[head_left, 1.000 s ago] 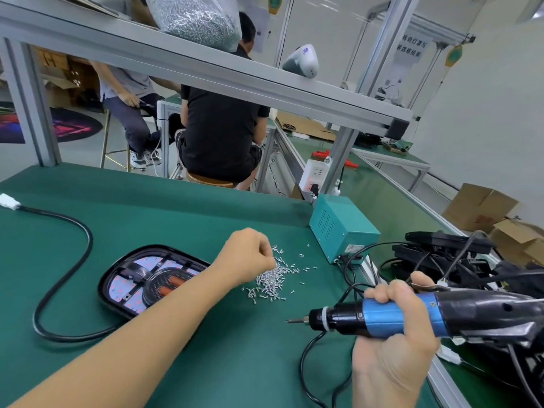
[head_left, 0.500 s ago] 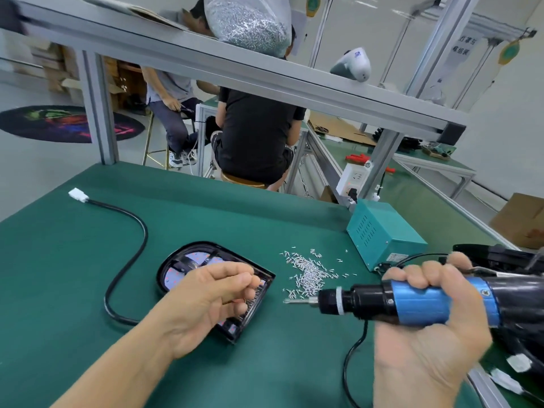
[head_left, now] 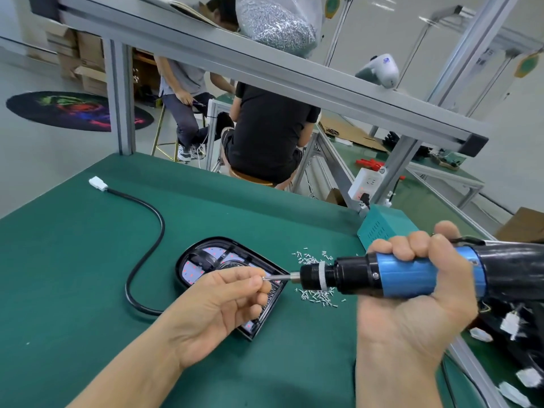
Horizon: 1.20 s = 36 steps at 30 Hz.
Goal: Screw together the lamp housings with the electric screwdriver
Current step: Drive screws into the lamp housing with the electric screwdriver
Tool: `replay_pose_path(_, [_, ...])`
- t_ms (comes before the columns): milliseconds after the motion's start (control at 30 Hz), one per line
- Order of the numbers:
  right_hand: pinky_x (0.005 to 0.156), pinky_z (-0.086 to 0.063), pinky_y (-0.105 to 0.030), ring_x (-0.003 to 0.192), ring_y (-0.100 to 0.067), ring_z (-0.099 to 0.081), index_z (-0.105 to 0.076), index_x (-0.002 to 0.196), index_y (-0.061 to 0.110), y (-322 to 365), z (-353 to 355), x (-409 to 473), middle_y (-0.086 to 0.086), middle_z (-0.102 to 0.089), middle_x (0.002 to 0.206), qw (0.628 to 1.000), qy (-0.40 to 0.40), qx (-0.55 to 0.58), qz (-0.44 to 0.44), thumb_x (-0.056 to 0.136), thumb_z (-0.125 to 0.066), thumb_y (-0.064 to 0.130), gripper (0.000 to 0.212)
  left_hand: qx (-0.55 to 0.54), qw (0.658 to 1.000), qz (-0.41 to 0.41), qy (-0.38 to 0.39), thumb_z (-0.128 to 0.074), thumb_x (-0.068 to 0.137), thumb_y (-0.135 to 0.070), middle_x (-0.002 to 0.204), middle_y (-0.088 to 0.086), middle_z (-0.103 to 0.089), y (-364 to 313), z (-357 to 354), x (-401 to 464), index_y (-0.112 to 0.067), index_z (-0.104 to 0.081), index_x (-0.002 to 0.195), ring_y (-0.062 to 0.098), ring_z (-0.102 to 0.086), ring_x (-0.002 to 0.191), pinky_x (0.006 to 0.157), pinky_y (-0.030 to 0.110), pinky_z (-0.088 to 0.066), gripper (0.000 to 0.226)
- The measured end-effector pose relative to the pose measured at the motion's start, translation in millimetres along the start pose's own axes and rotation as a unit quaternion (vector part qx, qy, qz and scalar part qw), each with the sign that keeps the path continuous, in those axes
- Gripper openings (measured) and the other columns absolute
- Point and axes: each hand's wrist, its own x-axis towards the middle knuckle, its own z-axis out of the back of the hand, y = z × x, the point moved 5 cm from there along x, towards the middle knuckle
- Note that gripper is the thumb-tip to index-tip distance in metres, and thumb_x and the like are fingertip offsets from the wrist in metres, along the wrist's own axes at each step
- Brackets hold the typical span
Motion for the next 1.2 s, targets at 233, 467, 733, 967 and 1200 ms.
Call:
replay_pose_path(233, [0.060, -0.045, -0.018, 0.051, -0.005, -0.046, -0.057, 0.084, 0.022, 0, -3, -2, 0.010, -0.047, 0.058, 1.000, 0.011, -0.010, 0.005, 0.074, -0.051, 0.010, 0.017, 0.009, 1.000, -0.008, 0.004, -0.067, 0.068, -0.004, 0.072, 0.012, -0.066, -3, -1, -2, -0.006, -0.075, 0.074, 0.015, -0.062, 0.058, 0.051, 0.021, -0.054, 0.010])
replay_pose_path(467, [0.059, -0.046, -0.019, 0.050, -0.005, -0.046, -0.055, 0.086, 0.022, 1, -5, -2, 0.010, -0.047, 0.057, 1.000, 0.018, -0.023, 0.010, 0.073, -0.050, 0.010, 0.019, 0.020, 1.000, -0.015, -0.002, -0.067, 0.067, -0.004, 0.073, 0.012, -0.067, -2, -1, -3, -0.006, -0.075, 0.074, 0.015, -0.063, 0.058, 0.052, 0.021, -0.054, 0.011])
replay_pose_path(733, [0.059, -0.044, -0.018, 0.050, -0.006, -0.045, -0.055, 0.085, 0.022, 4, -2, -1, 0.009, -0.046, 0.057, 1.000, 0.015, -0.008, 0.013, 0.073, -0.049, 0.010, 0.018, 0.023, 0.999, -0.031, -0.006, -0.067, 0.067, -0.006, 0.071, 0.010, -0.065, -3, -5, -2, -0.008, -0.075, 0.071, 0.014, -0.061, 0.057, 0.052, 0.021, -0.053, 0.009])
replay_pose_path(967, [0.059, -0.045, -0.018, 0.050, -0.006, -0.046, -0.055, 0.087, 0.021, 0, 1, 0, 0.009, -0.047, 0.058, 1.000, 0.014, -0.011, 0.010, 0.074, -0.050, 0.010, 0.018, 0.034, 0.999, -0.034, -0.008, -0.068, 0.066, -0.006, 0.074, 0.013, -0.066, -1, -2, 0, -0.005, -0.075, 0.075, 0.015, -0.061, 0.058, 0.052, 0.021, -0.053, 0.011])
replay_pose_path(1200, [0.059, -0.045, -0.020, 0.050, -0.007, -0.046, -0.053, 0.088, 0.020, -13, 2, 12, 0.008, -0.047, 0.057, 1.000, 0.005, -0.006, 0.014, 0.071, -0.052, 0.008, 0.021, 0.103, 0.993, -0.055, -0.030, -0.066, 0.070, -0.004, 0.069, 0.012, -0.065, -16, 2, 18, 0.001, -0.073, 0.082, 0.016, -0.059, 0.054, 0.052, 0.022, -0.054, 0.015])
